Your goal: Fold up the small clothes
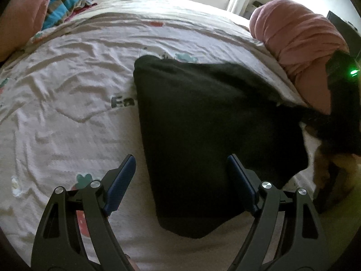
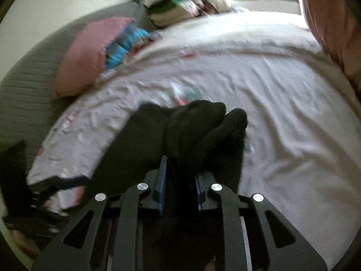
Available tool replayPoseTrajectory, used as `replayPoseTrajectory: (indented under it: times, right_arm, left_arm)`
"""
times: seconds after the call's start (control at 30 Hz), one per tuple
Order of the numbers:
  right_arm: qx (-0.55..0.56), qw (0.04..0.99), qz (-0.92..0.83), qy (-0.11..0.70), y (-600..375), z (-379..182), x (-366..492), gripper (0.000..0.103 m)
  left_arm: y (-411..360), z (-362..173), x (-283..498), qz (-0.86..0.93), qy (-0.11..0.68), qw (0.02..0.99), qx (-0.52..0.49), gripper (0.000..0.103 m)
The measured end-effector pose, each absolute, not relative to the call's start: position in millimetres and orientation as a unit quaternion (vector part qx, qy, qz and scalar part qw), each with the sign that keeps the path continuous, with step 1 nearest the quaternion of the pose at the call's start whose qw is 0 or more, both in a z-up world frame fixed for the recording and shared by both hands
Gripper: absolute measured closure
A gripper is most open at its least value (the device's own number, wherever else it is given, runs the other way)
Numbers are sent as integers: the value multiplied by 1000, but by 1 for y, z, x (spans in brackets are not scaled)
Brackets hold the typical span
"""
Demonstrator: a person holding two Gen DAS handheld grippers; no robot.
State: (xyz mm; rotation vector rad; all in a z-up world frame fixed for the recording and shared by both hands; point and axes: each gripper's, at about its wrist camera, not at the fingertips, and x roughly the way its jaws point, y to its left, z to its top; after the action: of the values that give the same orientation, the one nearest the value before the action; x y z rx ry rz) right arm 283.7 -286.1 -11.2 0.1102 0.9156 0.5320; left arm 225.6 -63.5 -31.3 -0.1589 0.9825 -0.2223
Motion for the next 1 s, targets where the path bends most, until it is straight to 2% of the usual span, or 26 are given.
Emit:
replayPoseTrajectory:
  times: [0.2,0.5,0.7,0.87,0.93,1.0]
  right_arm:
    - [130,842,241,465,-309,-42,282,74]
    - [140,836,235,475,-316,-35,251,50]
    - [138,841,226,472,-319,-32,225,48]
    - [107,851,205,471,-316,-31,207,42]
    - [111,849,199,476,-317,-36,202,42]
    - [115,849,195,477,-318,-38,197,42]
  left_arm:
    - [-62,-36,222,-111,475,869,-78,28]
    - [-59,-35,217,-107,473,871,-78,28]
    - [-58,-32,211,-106,470,873,-73,28]
    - [-55,-32,206,-105,470,873,-75,27]
    - [-54,-33,205,-103,471,873,-75,19]
    - [-53,-33,202,-101,471,873,-72,18]
